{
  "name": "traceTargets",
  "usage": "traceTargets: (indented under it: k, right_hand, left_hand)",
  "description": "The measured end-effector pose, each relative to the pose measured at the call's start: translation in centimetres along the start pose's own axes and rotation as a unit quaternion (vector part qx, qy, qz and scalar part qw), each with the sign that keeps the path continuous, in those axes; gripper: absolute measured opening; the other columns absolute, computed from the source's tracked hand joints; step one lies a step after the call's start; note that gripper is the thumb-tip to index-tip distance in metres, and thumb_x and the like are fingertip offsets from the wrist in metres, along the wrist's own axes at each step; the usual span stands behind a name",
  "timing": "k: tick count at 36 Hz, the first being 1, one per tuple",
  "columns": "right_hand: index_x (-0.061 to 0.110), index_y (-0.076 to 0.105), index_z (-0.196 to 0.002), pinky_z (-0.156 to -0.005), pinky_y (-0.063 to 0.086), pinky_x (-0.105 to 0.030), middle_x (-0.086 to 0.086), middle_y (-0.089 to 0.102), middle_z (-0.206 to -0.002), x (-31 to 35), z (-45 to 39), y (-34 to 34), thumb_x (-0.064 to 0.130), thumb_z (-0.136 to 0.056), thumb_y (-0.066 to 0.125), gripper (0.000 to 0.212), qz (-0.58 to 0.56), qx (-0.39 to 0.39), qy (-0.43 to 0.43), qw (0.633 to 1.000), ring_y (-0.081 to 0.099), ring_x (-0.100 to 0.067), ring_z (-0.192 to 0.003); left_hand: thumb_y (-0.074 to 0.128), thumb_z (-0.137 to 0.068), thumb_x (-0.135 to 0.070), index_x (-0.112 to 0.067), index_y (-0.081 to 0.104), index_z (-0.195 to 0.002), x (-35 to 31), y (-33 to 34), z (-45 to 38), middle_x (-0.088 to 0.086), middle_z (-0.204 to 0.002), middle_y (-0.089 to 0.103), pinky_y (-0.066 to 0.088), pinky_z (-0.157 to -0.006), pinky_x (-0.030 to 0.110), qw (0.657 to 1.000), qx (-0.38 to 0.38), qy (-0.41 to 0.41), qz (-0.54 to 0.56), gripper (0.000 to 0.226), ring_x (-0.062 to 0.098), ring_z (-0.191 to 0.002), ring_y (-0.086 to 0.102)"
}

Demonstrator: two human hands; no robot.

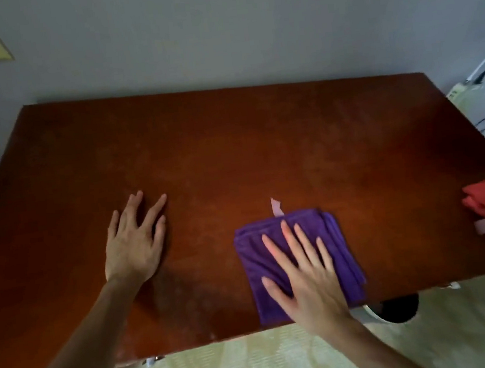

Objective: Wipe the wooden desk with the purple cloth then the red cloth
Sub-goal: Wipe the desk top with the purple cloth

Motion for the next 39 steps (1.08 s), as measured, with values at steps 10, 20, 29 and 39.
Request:
traceTargets:
  k: [10,20,29,39]
  right_hand:
    - [0.048,0.02,-0.158,-0.124,0.018,-0.052,0.005,0.012,-0.171,-2.0,-1.5,-0.5,0.076,-0.095,0.033,0.071,-0.02,-0.016,-0.01,1.0,0.009,-0.017,-0.158]
    - [0.048,0.02,-0.158,-0.126,0.009,-0.05,0.003,0.013,-0.171,-8.1,-23.3,-1.1,0.078,-0.092,0.025,0.073,0.005,-0.025,0.06,0.998,0.009,-0.021,-0.158]
    - [0.047,0.016,-0.159,-0.127,0.003,-0.049,0.0,0.009,-0.172,-10.1,-38.1,-1.6,0.077,-0.096,0.027,0.071,-0.011,0.003,0.049,0.999,0.005,-0.021,-0.158]
    - [0.044,0.013,-0.16,-0.127,0.0,-0.047,0.0,0.005,-0.172,-10.2,-36.2,-1.3,0.07,-0.1,0.022,0.067,-0.007,0.018,0.045,0.999,0.002,-0.021,-0.158]
  left_hand:
    - [0.021,-0.097,-0.052,-0.031,0.038,-0.15,-9.4,1.6,1.8,0.009,-0.161,0.031,0.013,-0.122,0.045,0.998,0.016,0.049,0.031,0.059,0.024,-0.151,0.023]
    - [0.014,-0.101,-0.053,-0.038,0.021,-0.156,-14.2,3.5,-2.4,0.013,-0.165,0.015,0.001,-0.125,0.047,0.999,-0.021,0.024,0.003,0.057,0.022,-0.154,0.006]
    - [0.015,-0.103,-0.053,-0.04,0.018,-0.156,-14.0,4.2,-2.9,0.014,-0.165,0.017,0.009,-0.125,0.048,0.998,-0.034,0.044,-0.016,0.055,0.021,-0.154,0.006]
    - [0.01,-0.101,-0.057,-0.044,0.013,-0.156,-13.6,4.1,-3.2,0.01,-0.166,0.013,0.005,-0.125,0.046,0.999,-0.015,0.027,-0.024,0.056,0.018,-0.154,0.001]
Point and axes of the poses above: each hand's wrist, its own z-axis away from the middle knuckle, its own y-axis out of the palm, x = y × z, the point moved 6 cm from there along -z, towards the middle knuckle
